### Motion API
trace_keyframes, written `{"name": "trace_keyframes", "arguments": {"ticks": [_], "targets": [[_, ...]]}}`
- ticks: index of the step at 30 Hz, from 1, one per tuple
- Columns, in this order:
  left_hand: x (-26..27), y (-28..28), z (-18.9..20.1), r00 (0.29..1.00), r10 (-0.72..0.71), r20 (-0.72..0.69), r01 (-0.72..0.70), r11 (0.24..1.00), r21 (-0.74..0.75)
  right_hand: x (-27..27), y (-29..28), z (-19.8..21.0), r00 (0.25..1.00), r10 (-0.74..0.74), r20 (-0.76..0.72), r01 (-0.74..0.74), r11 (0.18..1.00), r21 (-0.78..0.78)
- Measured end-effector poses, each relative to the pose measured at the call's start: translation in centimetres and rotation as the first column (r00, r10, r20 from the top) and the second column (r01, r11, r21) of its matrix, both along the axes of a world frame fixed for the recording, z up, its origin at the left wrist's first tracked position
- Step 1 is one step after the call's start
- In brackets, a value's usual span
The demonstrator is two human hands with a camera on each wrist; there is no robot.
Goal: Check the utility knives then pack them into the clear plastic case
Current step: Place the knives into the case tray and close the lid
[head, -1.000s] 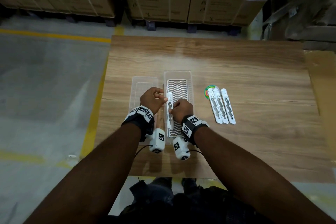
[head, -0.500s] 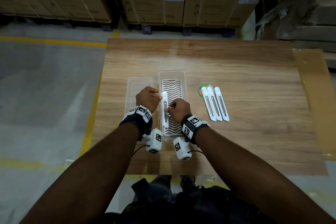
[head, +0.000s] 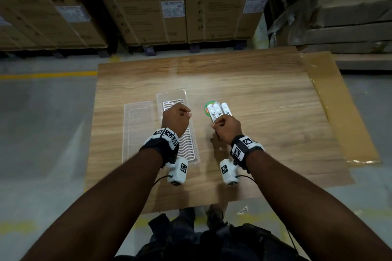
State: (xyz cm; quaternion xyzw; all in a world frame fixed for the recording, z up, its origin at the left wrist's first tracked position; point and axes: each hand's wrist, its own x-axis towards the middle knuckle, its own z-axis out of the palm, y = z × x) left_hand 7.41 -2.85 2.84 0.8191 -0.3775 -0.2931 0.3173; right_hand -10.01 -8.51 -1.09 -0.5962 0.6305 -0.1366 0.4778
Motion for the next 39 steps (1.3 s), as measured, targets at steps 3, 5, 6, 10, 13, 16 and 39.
{"name": "trace_keyframes", "arguments": {"ticks": [3,5,6,10,13,16,39], "targets": [[-2.2,-1.0,-0.5,0.991,-0.119,-0.056,0.119,0.993,-0.004,-1.1,-0.8,-0.6,0.995,0.005,-0.095,-0.007,1.000,-0.024],[-3.3,-1.5,-0.7,0.977,-0.212,-0.022,0.211,0.977,-0.004,-1.3,-1.0,-1.0,0.994,0.011,-0.106,-0.014,1.000,-0.027],[-3.7,-1.7,-0.7,0.968,-0.250,-0.006,0.250,0.968,-0.001,-1.2,-1.2,-1.3,0.994,0.023,-0.111,-0.026,0.999,-0.026],[-4.3,-2.8,-1.3,0.970,-0.241,-0.028,0.243,0.965,0.096,-0.7,-1.6,-2.1,0.988,0.068,-0.138,-0.073,0.997,-0.028],[-3.5,-3.6,-2.9,0.983,-0.086,-0.163,0.109,0.984,0.139,-0.3,-1.8,-2.1,0.962,0.152,-0.227,-0.174,0.982,-0.079],[-3.1,-4.6,-3.9,0.984,-0.058,-0.170,0.089,0.980,0.178,0.1,-1.7,-2.1,0.917,0.228,-0.328,-0.282,0.951,-0.127],[0.5,-3.1,-0.6,0.917,0.209,-0.338,-0.240,0.970,-0.050,2.9,-2.2,0.4,0.981,0.120,0.155,-0.135,0.987,0.091]]}}
